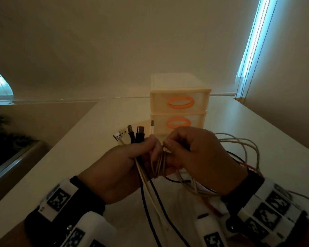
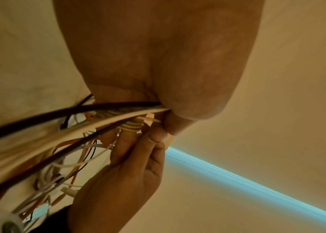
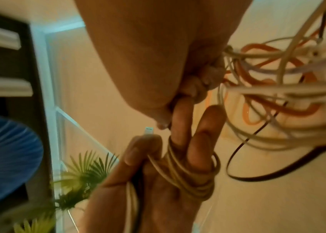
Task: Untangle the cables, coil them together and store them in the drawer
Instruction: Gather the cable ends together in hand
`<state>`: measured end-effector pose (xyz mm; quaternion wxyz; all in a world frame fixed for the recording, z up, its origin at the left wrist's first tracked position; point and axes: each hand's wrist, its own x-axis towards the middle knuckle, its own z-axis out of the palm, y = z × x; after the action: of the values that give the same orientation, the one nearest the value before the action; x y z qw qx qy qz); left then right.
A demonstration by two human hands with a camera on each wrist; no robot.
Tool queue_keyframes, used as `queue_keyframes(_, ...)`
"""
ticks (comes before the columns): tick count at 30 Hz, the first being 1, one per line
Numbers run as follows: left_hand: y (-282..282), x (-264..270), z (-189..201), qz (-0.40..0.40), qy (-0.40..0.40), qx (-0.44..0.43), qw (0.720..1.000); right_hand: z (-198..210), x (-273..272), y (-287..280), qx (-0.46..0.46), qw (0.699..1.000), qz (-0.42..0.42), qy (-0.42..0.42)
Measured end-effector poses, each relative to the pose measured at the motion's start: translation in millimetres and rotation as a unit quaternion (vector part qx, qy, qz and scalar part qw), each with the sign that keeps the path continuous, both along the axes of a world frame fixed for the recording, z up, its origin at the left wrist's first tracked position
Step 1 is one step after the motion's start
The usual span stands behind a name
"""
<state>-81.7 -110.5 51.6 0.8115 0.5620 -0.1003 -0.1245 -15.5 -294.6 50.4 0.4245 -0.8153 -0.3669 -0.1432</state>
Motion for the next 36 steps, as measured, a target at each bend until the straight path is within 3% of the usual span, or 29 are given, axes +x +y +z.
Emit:
queue_keyframes(3, -3.9, 0.1, 0.1, 0.090, 0.004, 0.009, 0.996, -3.0, -2.5, 0.8, -0.037, 0.998, 0.036, -0.045)
queue_keyframes(5, -8.0, 2.1, 0.8, 0.137, 0.025, -0.061, 0.988, -2.3, -5.0, 3.5, -0.047, 0.995, 0.070, -0.047)
queue_keyframes(8, -3.8, 5.7, 3.8, 0.199, 0.050, -0.215, 0.955, -4.0, -12.4, 5.4, -0.058, 0.989, 0.129, 0.031)
queue_keyframes(11, 12.1, 8.0, 8.7, 0.228, 0.051, -0.293, 0.927, -7.7, -7.9, 2.5, -0.105, 0.989, 0.101, 0.007)
queue_keyframes(16, 18.3, 8.7, 7.6, 0.216, 0.033, -0.254, 0.942, -7.6, 14.8, -5.5, -0.183, 0.980, -0.003, -0.072)
queue_keyframes(19, 9.0, 8.9, 3.5, 0.206, 0.030, -0.227, 0.952, -12.4, 20.8, -1.9, -0.216, 0.976, 0.013, -0.025)
queue_keyframes(22, 11.7, 8.6, 7.0, 0.208, 0.022, -0.225, 0.952, -10.9, 24.2, -4.6, -0.182, 0.979, 0.073, 0.060)
queue_keyframes(27, 20.6, 7.6, 10.0, 0.211, 0.019, -0.263, 0.941, -7.7, 26.4, -16.1, -0.178, 0.976, 0.103, 0.068)
queue_keyframes(31, 11.1, 9.9, 5.7, 0.190, 0.023, -0.237, 0.953, -9.6, 31.3, -21.0, -0.186, 0.976, 0.081, 0.080)
queue_keyframes(36, 45.6, 3.6, 31.3, 0.169, -0.059, -0.305, 0.935, -3.4, 39.7, -28.5, -0.121, 0.990, 0.029, 0.060)
